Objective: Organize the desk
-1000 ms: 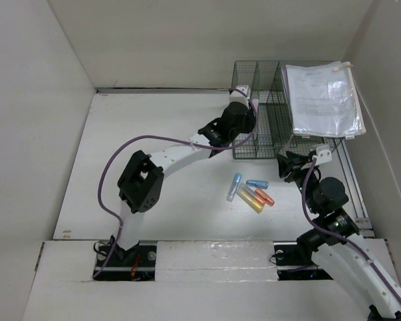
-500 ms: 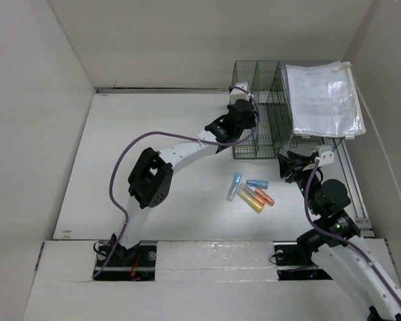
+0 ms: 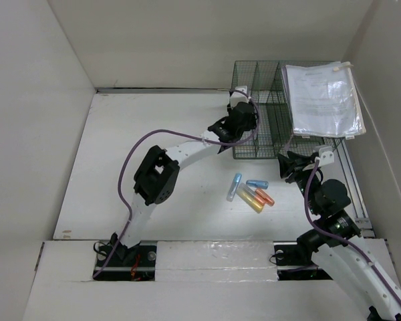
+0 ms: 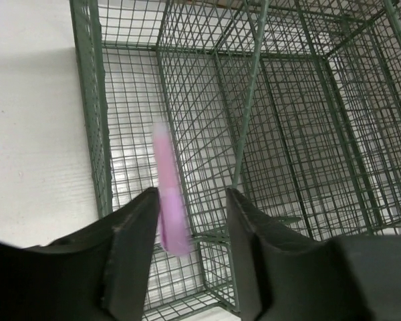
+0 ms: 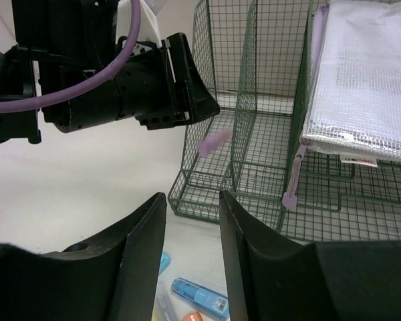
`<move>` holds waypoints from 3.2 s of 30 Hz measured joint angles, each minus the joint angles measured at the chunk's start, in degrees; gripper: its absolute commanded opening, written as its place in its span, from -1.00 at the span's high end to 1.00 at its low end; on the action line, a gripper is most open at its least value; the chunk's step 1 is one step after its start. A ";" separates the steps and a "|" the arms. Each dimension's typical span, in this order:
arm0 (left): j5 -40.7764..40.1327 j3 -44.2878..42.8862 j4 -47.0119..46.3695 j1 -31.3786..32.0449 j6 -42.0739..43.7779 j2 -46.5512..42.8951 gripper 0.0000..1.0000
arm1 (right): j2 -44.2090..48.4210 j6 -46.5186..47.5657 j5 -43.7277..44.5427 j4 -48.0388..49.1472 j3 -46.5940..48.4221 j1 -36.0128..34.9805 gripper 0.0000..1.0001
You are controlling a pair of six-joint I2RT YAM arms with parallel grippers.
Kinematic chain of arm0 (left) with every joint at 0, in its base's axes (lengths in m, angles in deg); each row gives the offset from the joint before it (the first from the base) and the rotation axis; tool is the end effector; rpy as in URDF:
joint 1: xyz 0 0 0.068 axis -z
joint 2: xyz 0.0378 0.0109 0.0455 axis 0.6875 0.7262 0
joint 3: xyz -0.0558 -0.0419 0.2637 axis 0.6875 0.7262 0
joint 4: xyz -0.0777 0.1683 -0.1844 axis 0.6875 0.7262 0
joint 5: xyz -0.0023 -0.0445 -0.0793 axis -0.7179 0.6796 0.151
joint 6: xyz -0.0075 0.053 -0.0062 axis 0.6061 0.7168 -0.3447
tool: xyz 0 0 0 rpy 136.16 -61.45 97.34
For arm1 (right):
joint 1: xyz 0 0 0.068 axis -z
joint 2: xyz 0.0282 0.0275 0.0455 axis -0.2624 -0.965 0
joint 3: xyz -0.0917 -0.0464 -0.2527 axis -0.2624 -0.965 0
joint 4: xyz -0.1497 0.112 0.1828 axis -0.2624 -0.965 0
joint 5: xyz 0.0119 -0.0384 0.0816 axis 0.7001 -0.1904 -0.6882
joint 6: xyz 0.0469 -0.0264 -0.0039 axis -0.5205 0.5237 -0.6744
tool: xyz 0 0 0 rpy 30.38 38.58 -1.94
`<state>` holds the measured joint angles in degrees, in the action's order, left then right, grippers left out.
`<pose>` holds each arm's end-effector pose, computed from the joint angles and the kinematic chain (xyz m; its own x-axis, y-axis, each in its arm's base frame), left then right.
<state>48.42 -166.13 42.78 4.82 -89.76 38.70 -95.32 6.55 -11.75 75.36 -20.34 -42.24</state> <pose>0.3630 -0.3875 0.2761 -0.3692 -0.2795 -0.8863 0.3220 0.8562 -0.4041 0.1133 0.0508 0.3022 0.0725 0.1253 -0.9895 -0.3024 0.9481 0.0979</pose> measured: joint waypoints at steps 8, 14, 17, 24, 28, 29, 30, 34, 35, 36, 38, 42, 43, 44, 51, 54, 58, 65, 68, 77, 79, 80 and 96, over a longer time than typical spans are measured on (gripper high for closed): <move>2.38 5.99 -3.72 -0.28 1.07 -3.04 0.26 | -0.04 0.02 0.00 0.00 0.00 0.00 0.14; 5.31 22.23 -7.63 2.71 3.74 -15.74 0.35 | -0.24 0.00 0.00 0.00 0.00 0.00 0.14; 8.04 32.96 -10.27 4.63 3.87 -24.22 0.22 | -0.42 0.02 -0.02 0.02 0.00 0.00 0.14; 16.26 50.49 -12.00 5.09 5.62 -31.63 -0.02 | -1.70 0.02 -0.22 0.15 -0.02 0.35 0.14; 17.73 55.01 -9.94 7.06 6.56 -31.63 0.00 | -2.36 0.02 -0.26 0.13 -0.02 0.42 0.14; 18.05 55.30 -9.64 7.56 6.73 -31.63 0.01 | -2.38 0.02 -0.26 0.13 -0.02 0.42 0.14; 18.29 55.41 -9.60 8.04 6.82 -31.63 0.02 | -2.38 0.02 -0.26 0.13 -0.02 0.44 0.14; 19.19 55.76 -10.27 8.66 7.37 -31.63 0.05 | -2.40 0.02 -0.26 0.13 -0.02 0.44 0.13; 19.28 56.00 -10.32 8.72 7.56 -31.63 0.06 | -2.40 0.02 -0.26 0.13 -0.02 0.44 0.14; 19.23 56.28 -10.34 8.94 7.87 -31.63 0.07 | -2.43 0.02 -0.26 0.13 -0.02 0.44 0.14; 18.97 56.72 -9.94 9.90 8.52 -31.61 0.09 | -2.54 0.02 -0.26 0.13 -0.02 0.44 0.14; 16.65 56.02 -9.07 12.00 9.18 -30.23 0.10 | -2.95 0.02 -0.31 0.15 -0.02 0.44 0.14; 16.13 55.84 -8.72 12.55 9.31 -29.51 0.10 | -3.04 0.02 -0.37 0.15 -0.02 0.44 0.14; 15.63 55.67 -8.31 13.05 9.49 -28.74 0.11 | -3.13 0.02 -0.44 0.15 -0.02 0.44 0.14; 12.52 53.92 -6.08 13.90 9.90 -25.00 0.18 | -3.54 0.02 -0.72 0.15 -0.02 0.44 0.13; 11.17 52.54 -5.99 13.90 9.99 -23.56 0.45 | -3.52 0.02 -0.85 0.17 -0.02 0.44 0.13; 9.94 51.43 -6.01 13.90 10.12 -22.60 0.87 | -3.52 0.02 -0.87 0.17 -0.02 0.44 0.13; 4.57 51.41 -5.11 13.92 9.51 -22.58 1.00 | -3.39 0.02 -0.87 0.17 -0.02 0.44 0.13; 1.40 51.41 -3.26 13.90 9.01 -23.28 1.00 | -3.34 0.00 -0.87 0.17 -0.02 0.44 0.13; 0.59 44.39 -1.66 12.22 7.91 -27.69 0.99 | -2.97 0.02 -0.92 0.17 -0.02 0.44 0.13; 1.25 39.76 -2.36 10.64 7.52 -27.26 0.97 | -2.97 0.00 -0.96 0.17 -0.02 0.44 0.14; 1.25 37.29 -3.02 9.88 7.32 -26.71 0.97 | -2.97 0.00 -0.96 0.15 -0.02 0.44 0.14; 0.11 1.86 1.09 2.21 6.19 -0.79 0.50 | -1.77 -0.17 -1.79 0.15 -0.02 0.44 0.14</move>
<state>48.53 -164.27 43.88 7.03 -83.58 37.91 -97.09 6.38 -13.54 75.52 -20.36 -41.80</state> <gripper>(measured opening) 0.219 0.434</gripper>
